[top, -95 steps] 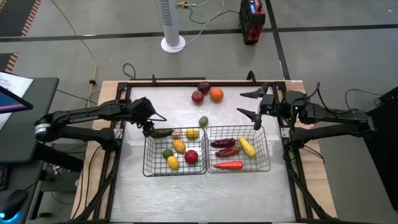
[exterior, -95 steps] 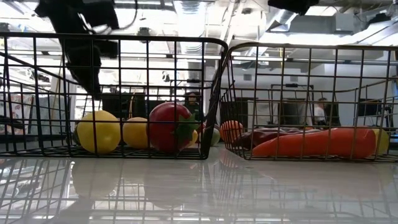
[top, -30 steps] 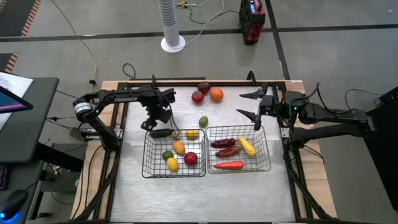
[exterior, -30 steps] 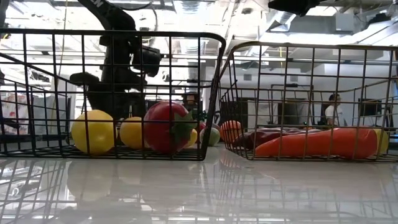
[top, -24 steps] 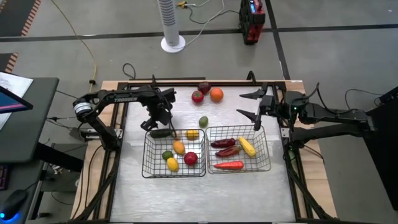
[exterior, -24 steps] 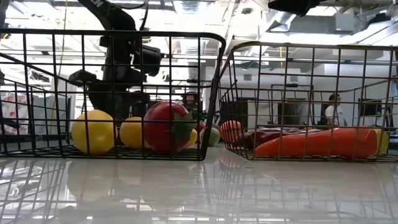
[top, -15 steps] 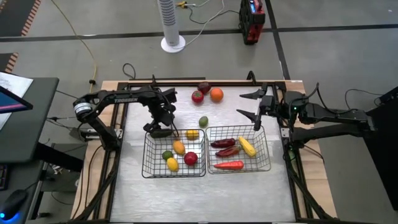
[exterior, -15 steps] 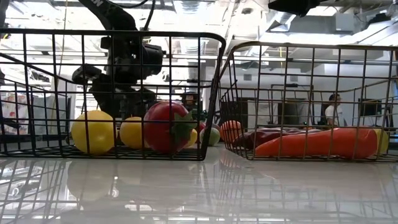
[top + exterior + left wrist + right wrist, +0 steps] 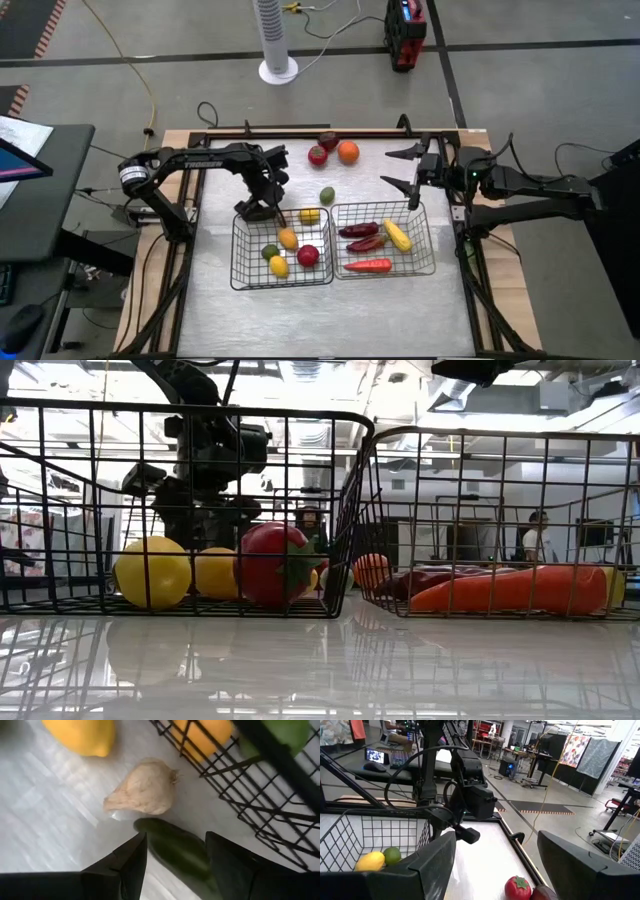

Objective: Sort produce into baskets
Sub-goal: Put the orange into the black wire basket

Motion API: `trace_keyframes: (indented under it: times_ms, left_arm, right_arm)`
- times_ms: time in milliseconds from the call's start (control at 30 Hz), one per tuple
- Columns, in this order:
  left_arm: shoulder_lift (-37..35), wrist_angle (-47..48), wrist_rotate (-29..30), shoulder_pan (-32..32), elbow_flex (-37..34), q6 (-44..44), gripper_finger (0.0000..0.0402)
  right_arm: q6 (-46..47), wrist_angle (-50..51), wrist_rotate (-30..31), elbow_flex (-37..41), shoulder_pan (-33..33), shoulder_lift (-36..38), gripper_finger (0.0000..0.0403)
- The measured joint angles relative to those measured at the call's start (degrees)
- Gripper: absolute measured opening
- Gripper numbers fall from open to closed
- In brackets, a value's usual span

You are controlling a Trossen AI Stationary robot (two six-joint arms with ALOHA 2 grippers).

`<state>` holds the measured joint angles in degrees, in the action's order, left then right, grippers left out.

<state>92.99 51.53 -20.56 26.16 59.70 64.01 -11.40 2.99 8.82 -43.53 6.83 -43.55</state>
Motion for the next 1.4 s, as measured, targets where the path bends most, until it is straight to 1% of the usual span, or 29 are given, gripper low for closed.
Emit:
trace_keyframes:
  times_ms: [100,200,233,367,433,600,633,700,767,800,900,967,1000,1067,1133,1267,1400]
  left_arm:
    - [0.0,-0.2,2.1,0.4,0.0,0.4,0.0187]
    - [0.0,-0.2,6.2,0.7,0.0,0.2,0.0187]
    - [0.0,-0.2,6.7,0.9,0.0,0.1,0.0187]
    - [0.0,-1.2,5.8,1.3,0.0,-1.1,0.0187]
    - [0.0,-2.3,4.4,1.2,0.4,-1.4,0.0187]
    - [0.0,-4.3,3.7,2.2,4.9,-3.9,0.0187]
    - [0.0,-5.0,3.6,2.9,5.9,-5.3,0.0187]
    - [0.0,-7.5,1.1,4.7,7.7,-9.2,0.0187]
    - [0.0,-11.6,-2.2,6.5,8.4,-16.4,0.0187]
    - [0.0,-14.3,-2.7,7.4,8.5,-21.1,0.0187]
    - [0.0,-20.6,-1.1,9.4,8.5,-32.6,0.0187]
    - [0.0,-24.2,-1.3,10.3,8.5,-36.5,0.0187]
    - [0.0,-25.8,-2.4,10.5,8.5,-37.8,0.0187]
    - [-0.4,-28.6,-6.1,10.4,8.5,-39.0,0.0187]
    - [-1.2,-31.2,-8.5,9.3,8.5,-39.1,0.0187]
    - [-2.4,-36.0,-9.1,6.7,8.5,-39.3,0.0187]
    - [-2.6,-40.4,-10.2,3.8,8.5,-39.4,0.0187]
  right_arm:
    - [0.0,0.0,0.0,0.0,0.0,0.0,0.0310]
    - [0.0,0.0,0.0,0.0,0.0,0.0,0.0310]
    - [0.0,0.0,0.0,0.0,0.0,0.0,0.0310]
    - [0.0,0.0,0.0,0.0,0.0,-0.5,0.0310]
    - [0.0,-0.1,0.0,0.0,0.0,-1.0,0.0310]
    - [-0.5,-0.9,0.0,0.0,0.1,-2.4,0.0310]
    - [-0.5,-1.2,0.1,0.0,0.1,-2.6,0.0310]
    - [-0.5,-1.1,0.1,0.0,0.1,-3.0,0.0310]
    - [-0.3,-1.4,0.1,0.0,0.2,-3.9,0.0310]
    - [0.0,-1.3,0.2,0.0,0.5,-4.4,0.0310]
    - [1.8,-2.0,0.4,0.0,2.6,-7.2,0.0310]
    - [3.2,-2.7,0.2,0.0,4.8,-10.1,0.0310]
    - [3.9,-3.3,-0.3,0.0,6.0,-11.9,0.0310]
    - [4.8,-4.8,-1.8,0.0,8.3,-15.7,0.0310]
    - [5.3,-6.7,-2.8,0.0,10.4,-19.0,0.0310]
    - [5.5,-10.0,-7.3,-2.0,14.5,-24.8,0.0310]
    - [5.5,-8.7,-12.9,-6.4,17.6,-33.1,0.0310]
